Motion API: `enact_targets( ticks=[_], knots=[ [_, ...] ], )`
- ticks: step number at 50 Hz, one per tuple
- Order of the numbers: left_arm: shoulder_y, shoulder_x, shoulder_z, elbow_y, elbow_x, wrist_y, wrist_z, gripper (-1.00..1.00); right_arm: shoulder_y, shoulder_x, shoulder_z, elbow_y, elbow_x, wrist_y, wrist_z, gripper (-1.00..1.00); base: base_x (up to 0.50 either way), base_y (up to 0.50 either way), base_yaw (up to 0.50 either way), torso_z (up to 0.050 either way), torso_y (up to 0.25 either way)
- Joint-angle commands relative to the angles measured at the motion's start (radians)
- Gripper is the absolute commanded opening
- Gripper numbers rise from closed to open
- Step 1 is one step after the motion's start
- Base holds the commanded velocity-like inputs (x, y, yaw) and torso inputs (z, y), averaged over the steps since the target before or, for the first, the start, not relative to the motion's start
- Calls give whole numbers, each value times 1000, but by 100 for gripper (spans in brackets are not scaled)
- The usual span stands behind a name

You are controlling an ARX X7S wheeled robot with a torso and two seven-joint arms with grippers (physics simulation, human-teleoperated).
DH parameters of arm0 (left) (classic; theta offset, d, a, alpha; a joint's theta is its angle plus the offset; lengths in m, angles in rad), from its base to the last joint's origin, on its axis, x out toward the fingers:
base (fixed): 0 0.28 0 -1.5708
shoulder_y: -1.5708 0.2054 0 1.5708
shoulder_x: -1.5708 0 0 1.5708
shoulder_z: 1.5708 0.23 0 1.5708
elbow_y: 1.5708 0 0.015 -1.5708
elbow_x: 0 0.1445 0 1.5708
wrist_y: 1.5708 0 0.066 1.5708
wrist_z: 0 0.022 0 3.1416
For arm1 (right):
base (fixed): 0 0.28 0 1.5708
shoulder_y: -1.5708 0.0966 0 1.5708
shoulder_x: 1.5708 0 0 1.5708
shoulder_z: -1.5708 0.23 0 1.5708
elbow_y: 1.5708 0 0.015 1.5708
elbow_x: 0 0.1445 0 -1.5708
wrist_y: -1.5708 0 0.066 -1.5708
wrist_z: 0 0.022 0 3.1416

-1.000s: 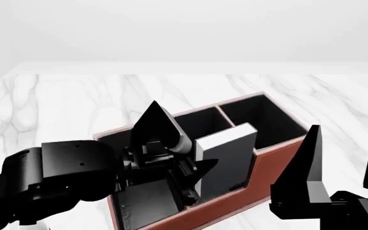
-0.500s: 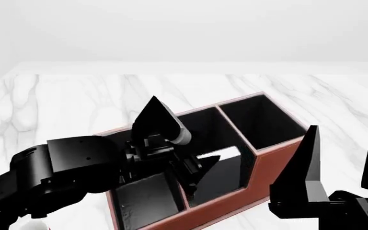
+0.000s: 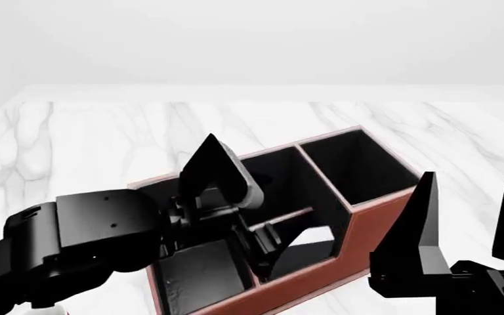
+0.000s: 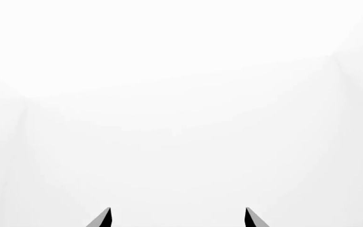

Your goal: Pick up the book and place it in the back compartment of the caddy.

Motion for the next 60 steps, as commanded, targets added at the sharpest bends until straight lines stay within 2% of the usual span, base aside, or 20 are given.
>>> enact_targets(
  ticks=[1,15,23,30,31,36,41,42,46,53,55,56,60],
  knots=[
    [-17,-18,-29,117,23,-1,-23,100,1,-13,20,-4,-14,3,-16,100,0,0,0,0,0],
    [-130,-140,-109,484,-114,-54,-223,100,-3,-9,19,-16,-16,3,-12,100,0,0,0,0,0],
    [-101,-254,-173,611,-108,29,-309,100,-5,-7,20,-19,-17,2,-10,100,0,0,0,0,0],
    [-1,-441,-237,752,-4,162,-406,100,-3,-1,24,-31,-15,10,-5,100,0,0,0,0,0],
    [1,-443,-236,752,-2,163,-405,100,-3,-1,24,-31,-15,10,-5,100,0,0,0,0,0],
    [96,-593,-258,805,54,295,-454,100,-4,1,26,-34,-21,15,-2,100,0,0,0,0,0],
    [184,-757,-251,826,122,500,-467,100,-5,4,25,-37,-26,22,0,100,0,0,0,0,0],
    [210,-805,-242,823,146,578,-481,100,-7,6,33,-48,-29,22,4,100,0,0,0,0,0],
    [257,-873,-211,789,211,711,-541,100,-7,13,66,-79,-30,25,23,100,0,0,0,0,0],
    [324,-895,-152,671,329,865,-780,100,-7,34,162,-119,-21,22,65,100,0,0,0,0,0],
    [332,-895,-145,662,381,863,-835,100,-9,39,177,-128,-17,24,71,100,0,0,0,0,0],
    [332,-895,-146,650,428,848,-910,100,-12,42,190,-135,-18,21,75,100,0,0,0,0,0],
    [343,-895,-136,617,471,870,-984,100,-17,41,213,-142,-24,9,84,100,0,0,0,0,0]
  ],
)
